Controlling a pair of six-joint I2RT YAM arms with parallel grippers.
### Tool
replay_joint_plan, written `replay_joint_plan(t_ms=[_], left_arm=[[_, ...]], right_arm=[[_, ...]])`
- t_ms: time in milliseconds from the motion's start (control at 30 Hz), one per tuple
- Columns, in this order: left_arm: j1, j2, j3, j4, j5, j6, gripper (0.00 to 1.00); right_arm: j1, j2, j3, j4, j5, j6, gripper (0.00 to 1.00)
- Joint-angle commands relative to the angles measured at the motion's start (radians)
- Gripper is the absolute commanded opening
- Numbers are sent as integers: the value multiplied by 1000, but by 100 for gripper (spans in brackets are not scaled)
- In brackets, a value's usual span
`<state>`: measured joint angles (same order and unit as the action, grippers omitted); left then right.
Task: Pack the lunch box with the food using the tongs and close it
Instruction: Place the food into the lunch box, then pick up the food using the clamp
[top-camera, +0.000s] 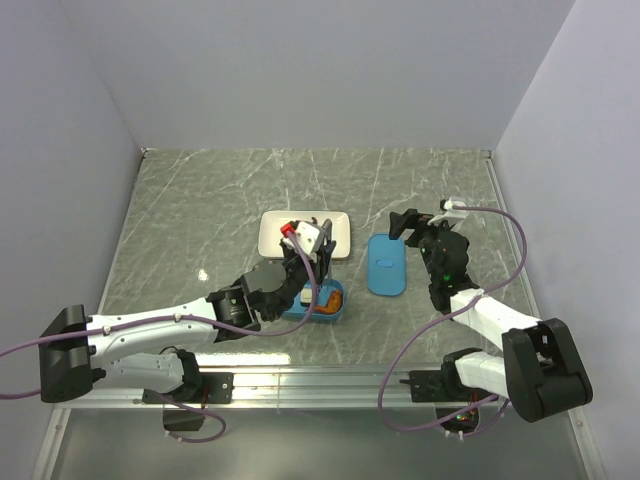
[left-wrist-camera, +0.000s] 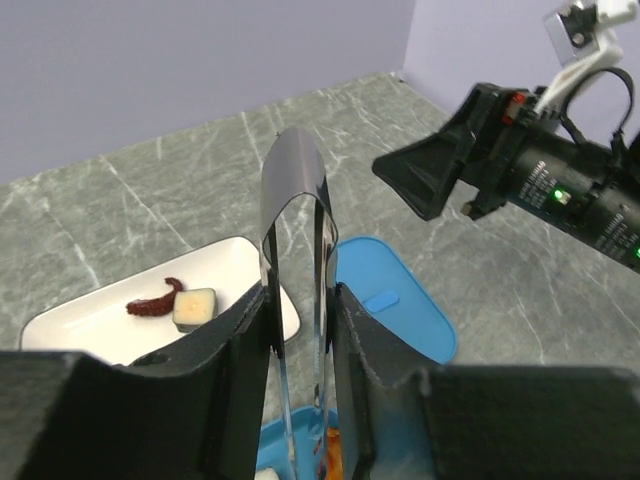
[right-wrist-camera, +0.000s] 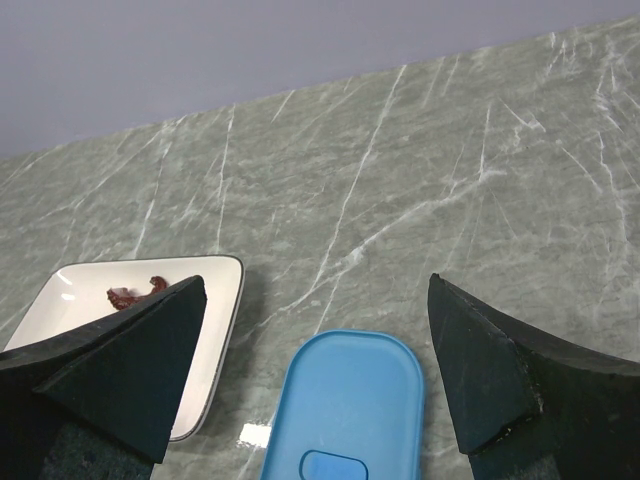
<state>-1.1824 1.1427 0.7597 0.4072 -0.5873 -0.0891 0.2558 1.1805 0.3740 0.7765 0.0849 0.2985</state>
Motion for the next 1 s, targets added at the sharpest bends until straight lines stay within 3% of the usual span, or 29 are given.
replay_joint_plan(t_ms=[0, 433, 700, 967], left_arm=[[-5, 2, 44, 106, -80, 44, 33], [231, 133, 116, 223, 13, 118, 33], [308, 238, 98, 413, 101, 166, 41], [371, 328, 119, 473, 202, 150, 40]], right_arm=[[3, -12, 25, 30, -1, 1, 98], [3, -16, 23, 37, -1, -1, 98], [3, -16, 22, 35, 1, -2, 98], [2, -12, 28, 30, 3, -2, 98]])
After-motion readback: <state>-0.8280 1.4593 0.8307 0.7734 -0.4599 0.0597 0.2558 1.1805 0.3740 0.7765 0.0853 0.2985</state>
